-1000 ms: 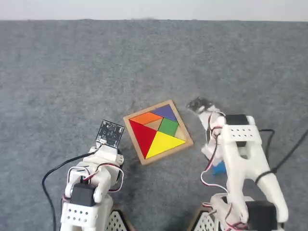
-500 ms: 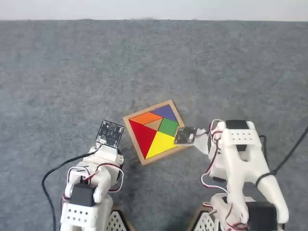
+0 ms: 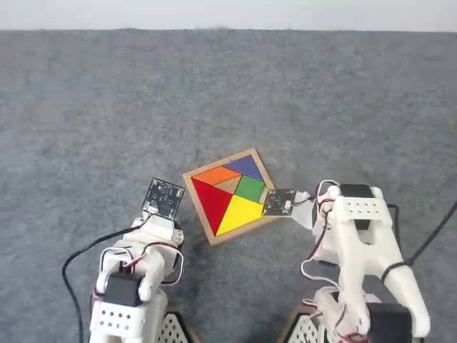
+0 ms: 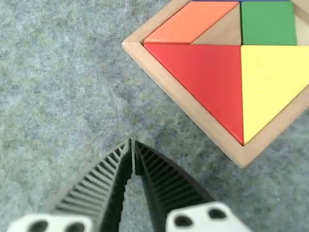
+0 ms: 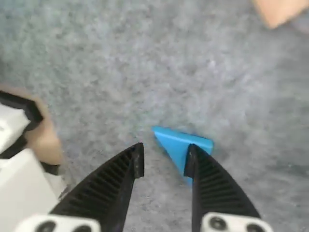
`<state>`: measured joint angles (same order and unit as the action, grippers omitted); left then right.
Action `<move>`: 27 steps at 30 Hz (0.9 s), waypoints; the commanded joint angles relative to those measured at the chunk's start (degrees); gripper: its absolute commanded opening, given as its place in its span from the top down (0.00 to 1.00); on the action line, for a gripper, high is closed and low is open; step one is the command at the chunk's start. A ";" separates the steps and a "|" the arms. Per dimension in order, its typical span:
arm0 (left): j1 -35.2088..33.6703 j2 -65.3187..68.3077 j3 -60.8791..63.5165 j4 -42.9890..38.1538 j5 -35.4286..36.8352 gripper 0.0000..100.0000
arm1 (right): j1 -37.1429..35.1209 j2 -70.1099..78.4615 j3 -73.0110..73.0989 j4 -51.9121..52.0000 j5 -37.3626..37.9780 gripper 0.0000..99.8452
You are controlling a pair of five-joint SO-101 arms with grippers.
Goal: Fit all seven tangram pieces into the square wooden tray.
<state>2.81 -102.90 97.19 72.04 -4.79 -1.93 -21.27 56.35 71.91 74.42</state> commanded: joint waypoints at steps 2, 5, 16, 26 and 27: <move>-0.26 -1.23 -0.66 0.26 0.26 0.99 | 3.12 10.86 -0.09 -6.29 0.88 0.82; -0.26 -1.23 -0.66 0.26 0.26 0.99 | 3.30 13.49 -3.08 -4.97 0.88 0.82; -0.26 -1.23 -0.66 0.26 0.26 0.99 | 11.74 14.55 -9.14 -7.43 -3.16 0.82; -0.26 -1.23 -0.66 0.26 0.26 0.99 | 19.21 14.55 -10.02 -17.63 -13.19 0.82; -0.26 -1.23 -0.66 0.26 0.26 0.99 | 19.47 14.55 -10.02 -18.24 -14.51 0.82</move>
<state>2.81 -102.90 97.19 72.04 -4.79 13.63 -7.03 48.26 58.37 65.19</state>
